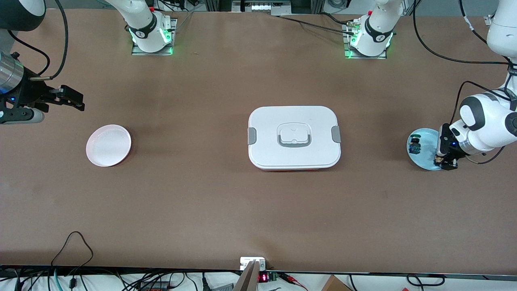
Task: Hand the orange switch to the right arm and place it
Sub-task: 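Lower the left gripper and grasp the orange switch, then lift the orange switch with the left gripper while the right gripper approaches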
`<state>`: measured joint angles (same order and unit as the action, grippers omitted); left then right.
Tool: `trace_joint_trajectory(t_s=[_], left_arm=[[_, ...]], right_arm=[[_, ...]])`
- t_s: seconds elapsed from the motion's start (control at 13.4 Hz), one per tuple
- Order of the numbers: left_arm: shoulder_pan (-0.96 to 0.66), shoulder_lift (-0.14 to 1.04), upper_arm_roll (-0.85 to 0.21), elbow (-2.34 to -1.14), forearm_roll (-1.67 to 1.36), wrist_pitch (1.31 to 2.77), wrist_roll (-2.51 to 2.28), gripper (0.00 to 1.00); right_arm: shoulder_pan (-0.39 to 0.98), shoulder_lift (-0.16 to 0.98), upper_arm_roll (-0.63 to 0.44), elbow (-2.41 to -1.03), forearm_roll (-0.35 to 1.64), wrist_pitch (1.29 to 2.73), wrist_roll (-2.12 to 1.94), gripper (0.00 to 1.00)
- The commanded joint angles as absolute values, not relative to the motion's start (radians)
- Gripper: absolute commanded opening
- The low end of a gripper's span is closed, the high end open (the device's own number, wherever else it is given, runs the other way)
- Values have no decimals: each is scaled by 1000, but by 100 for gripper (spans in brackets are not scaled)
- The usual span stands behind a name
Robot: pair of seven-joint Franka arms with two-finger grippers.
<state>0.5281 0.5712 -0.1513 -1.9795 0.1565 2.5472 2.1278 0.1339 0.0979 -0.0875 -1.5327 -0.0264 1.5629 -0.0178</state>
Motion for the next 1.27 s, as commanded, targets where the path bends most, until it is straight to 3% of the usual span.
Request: trace_joint_trajectory(t_s=[0.0, 0.15, 0.3, 0.52, 0.9, 1.05, 1.2], left_arm=[[552, 572, -179, -1962, 163, 2546, 2180, 13], [564, 549, -183, -1962, 119, 2517, 2178, 0], [566, 528, -183, -1945, 39, 2412, 2177, 0], [563, 503, -183, -1861, -61, 2145, 2180, 0], [483, 508, -193, -1616, -357, 1486, 2137, 0], [483, 508, -236, -1605, -554, 1331, 2106, 0], [485, 511, -305, -1615, -714, 1290, 2077, 0]], right_arm=[[135, 80, -84, -1548, -26, 1560, -28, 100], [135, 80, -86, -1548, -26, 1560, -28, 100], [135, 80, -86, -1548, -26, 1560, -28, 100], [132, 80, -86, -1549, -26, 1563, -28, 100], [126, 86, -89, -1549, -25, 1571, -26, 100], [126, 86, -89, -1548, -25, 1571, -26, 100], [124, 90, -89, -1545, -25, 1572, -25, 100]])
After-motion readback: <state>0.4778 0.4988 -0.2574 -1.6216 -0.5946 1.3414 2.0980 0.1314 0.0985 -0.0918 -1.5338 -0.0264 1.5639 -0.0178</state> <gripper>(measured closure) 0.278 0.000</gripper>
